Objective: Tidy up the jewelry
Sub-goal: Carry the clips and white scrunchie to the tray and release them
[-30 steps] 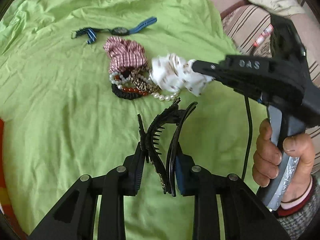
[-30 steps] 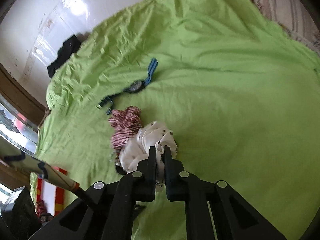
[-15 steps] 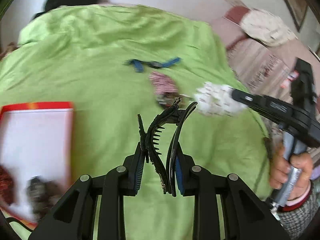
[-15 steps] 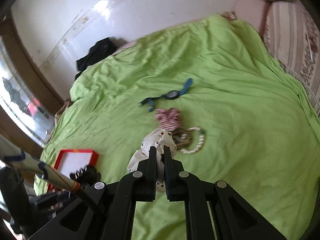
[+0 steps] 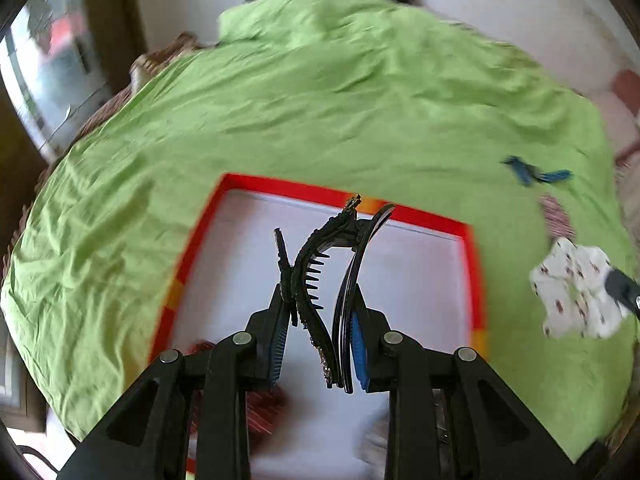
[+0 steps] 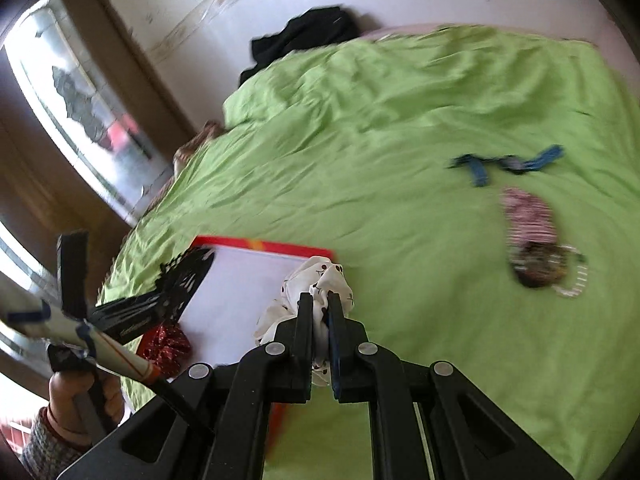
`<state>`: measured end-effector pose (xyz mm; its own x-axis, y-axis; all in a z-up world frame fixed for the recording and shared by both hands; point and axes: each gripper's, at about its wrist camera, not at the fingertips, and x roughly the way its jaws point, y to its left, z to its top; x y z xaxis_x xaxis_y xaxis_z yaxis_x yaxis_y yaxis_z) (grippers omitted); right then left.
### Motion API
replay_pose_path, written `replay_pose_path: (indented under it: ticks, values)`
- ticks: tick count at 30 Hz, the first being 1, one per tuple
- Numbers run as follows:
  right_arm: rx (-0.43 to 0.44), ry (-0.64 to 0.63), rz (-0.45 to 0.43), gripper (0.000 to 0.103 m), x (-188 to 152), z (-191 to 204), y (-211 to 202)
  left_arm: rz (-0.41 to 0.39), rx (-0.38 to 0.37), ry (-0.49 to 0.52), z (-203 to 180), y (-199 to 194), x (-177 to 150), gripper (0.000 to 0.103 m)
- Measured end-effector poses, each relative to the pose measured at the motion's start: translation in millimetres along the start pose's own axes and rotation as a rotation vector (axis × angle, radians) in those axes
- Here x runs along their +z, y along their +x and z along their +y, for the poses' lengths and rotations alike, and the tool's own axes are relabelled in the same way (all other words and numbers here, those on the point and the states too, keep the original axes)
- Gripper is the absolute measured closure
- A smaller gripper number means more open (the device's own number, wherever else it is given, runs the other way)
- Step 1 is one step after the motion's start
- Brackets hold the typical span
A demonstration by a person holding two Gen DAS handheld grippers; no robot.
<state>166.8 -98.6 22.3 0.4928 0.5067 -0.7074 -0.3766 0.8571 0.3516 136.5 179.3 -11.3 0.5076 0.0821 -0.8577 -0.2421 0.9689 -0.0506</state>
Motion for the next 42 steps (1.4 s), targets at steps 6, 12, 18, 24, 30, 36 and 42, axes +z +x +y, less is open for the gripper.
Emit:
replay_pose_path:
  ticks: [6,12,18,24,30,36,42]
  values:
    - [-0.027,-0.033,0.061,0.096,13,37,81,0.06,0.029,-0.062,38,46,20,0.076]
    - [-0.055,-0.021,0.124,0.094,7,39,134,0.075,0.029,-0.114,57,68,26,0.075]
    - [-0.059,-0.009,0.093,0.055,6,32,123,0.028,-0.056,-0.192,67,49,19,0.063]
    - [-0.062,-0.013,0.014,0.049,-3,20,58,-0.067,-0.069,-0.185,49,-14,0,0.052]
    - [-0.122,-0.01,-0.018,0.047,-48,-13,-6,-0.126,-0.088,-0.143,6,-78,-37,0.042]
    - [-0.214,0.01,-0.046,0.047,-110,-49,-57,-0.156,-0.203,-0.085,-63,-119,-93,0.039]
    - [-0.277,0.11,-0.09,0.047,-161,-82,-99,-0.127,-0.277,-0.034,-125,-131,-143,0.039]
